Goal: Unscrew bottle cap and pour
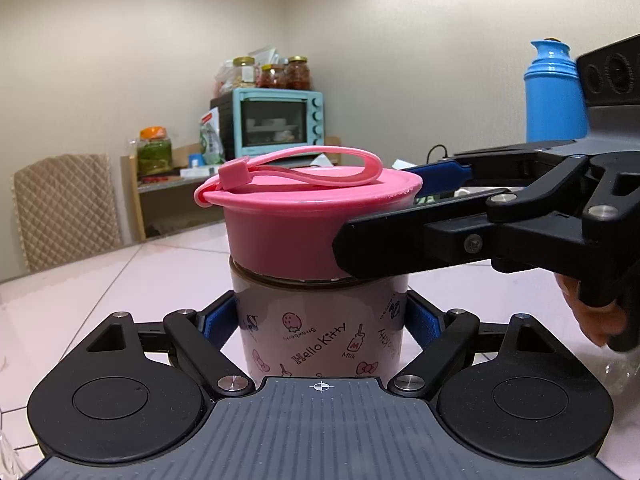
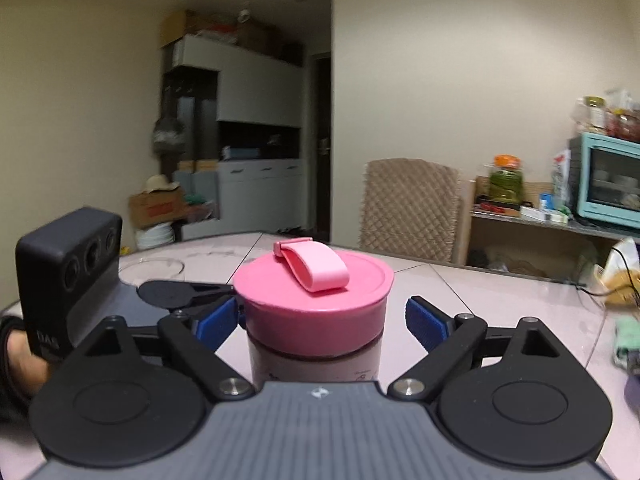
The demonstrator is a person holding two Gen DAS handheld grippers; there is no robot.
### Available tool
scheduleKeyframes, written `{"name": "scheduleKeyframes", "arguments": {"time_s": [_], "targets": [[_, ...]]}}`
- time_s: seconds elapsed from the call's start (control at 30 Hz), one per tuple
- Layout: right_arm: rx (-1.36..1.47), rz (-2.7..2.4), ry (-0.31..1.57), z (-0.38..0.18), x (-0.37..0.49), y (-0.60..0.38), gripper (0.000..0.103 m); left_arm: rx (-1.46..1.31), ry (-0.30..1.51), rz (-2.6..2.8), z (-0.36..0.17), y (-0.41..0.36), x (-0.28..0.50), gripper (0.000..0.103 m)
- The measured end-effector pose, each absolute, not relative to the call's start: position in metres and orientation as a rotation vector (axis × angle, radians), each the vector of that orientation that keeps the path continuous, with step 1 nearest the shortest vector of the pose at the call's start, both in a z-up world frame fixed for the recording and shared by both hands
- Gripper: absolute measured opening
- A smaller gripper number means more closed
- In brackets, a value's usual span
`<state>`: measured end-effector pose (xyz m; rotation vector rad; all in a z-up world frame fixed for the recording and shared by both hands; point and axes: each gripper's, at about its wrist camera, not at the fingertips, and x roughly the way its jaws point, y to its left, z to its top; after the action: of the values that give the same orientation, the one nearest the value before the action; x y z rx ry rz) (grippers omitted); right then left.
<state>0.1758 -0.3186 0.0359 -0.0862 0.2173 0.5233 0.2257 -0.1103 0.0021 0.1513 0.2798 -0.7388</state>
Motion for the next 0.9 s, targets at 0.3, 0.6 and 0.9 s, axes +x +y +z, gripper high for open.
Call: {"name": "scheduleKeyframes", "arguments": {"time_s": [0.3,0.6,0.9], "targets": [[-0.102,0.388,0.220,0.029,0.181,-0.288,0.093,0.150,0.280,-0.740,0.002,-0.110,0.226,0.089],[-0.040,0.353,0.233,0.019,0.183,-0.283,0.088,0.151,0.280,-0.739,0.001,-0.110,0.225,0.089],[-0.094,0.464,0.230,0.021,0.187,-0.297,0.085,0.150,0.280,-0.739,0.000,-0.110,0.226,0.089]]}}
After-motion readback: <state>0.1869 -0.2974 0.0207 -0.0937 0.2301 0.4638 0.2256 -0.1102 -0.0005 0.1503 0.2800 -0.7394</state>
